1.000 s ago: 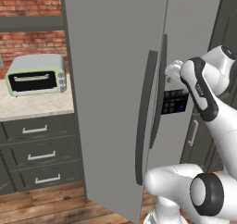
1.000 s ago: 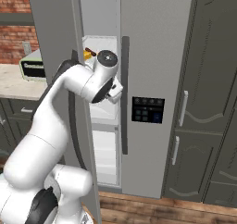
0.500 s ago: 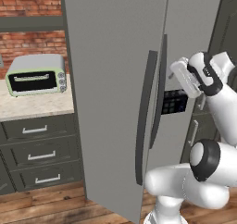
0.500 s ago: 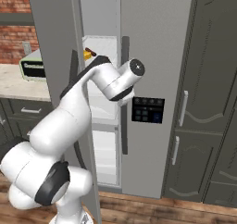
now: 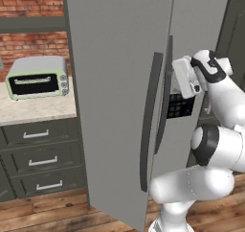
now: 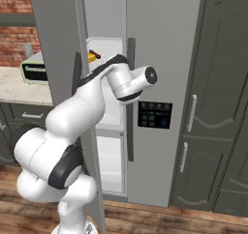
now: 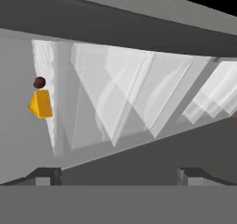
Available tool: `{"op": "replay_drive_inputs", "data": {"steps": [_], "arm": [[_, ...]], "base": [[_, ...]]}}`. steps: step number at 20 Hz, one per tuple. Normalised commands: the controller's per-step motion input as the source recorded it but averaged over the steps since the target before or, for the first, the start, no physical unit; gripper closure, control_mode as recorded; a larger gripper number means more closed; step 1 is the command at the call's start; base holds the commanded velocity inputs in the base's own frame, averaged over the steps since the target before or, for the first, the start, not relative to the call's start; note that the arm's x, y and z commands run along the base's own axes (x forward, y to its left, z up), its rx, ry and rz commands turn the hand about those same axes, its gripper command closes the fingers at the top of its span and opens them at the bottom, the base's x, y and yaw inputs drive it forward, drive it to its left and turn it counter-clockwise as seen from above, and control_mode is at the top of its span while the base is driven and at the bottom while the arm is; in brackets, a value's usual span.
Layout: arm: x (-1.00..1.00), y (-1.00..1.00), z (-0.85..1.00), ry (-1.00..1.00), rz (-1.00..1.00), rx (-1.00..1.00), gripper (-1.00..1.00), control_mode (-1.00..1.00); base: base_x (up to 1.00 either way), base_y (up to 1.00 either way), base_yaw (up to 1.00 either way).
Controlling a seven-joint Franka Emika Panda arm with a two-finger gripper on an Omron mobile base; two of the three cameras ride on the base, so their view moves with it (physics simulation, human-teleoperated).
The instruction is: Retrieve the sausage and cheese from the fridge and place them on the cutting board on the counter.
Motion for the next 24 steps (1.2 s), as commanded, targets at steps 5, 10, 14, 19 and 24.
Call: {"op": "replay_drive_inputs", "data": {"steps": [5, 10, 14, 19, 24], "arm": [[0.35, 0.46, 0.14, -0.01, 0.0, 0.0, -1.0, -1.0], [0.53, 0.42, 0.04, 0.0, 0.0, 0.0, -1.0, -1.0], [0.04, 0.53, 0.13, 0.0, 0.0, 0.0, -1.0, -1.0], [0.0, 0.42, 0.18, 0.0, 0.0, 0.01, -1.0, -1.0], [-0.12, 0.46, 0.13, 0.0, 0.0, 0.02, -1.0, -1.0]], "base": [[0.0, 0.0, 0.0], [0.0, 0.0, 0.0], [0.0, 0.0, 0.0], [0.0, 0.0, 0.0], [0.0, 0.0, 0.0]]}}
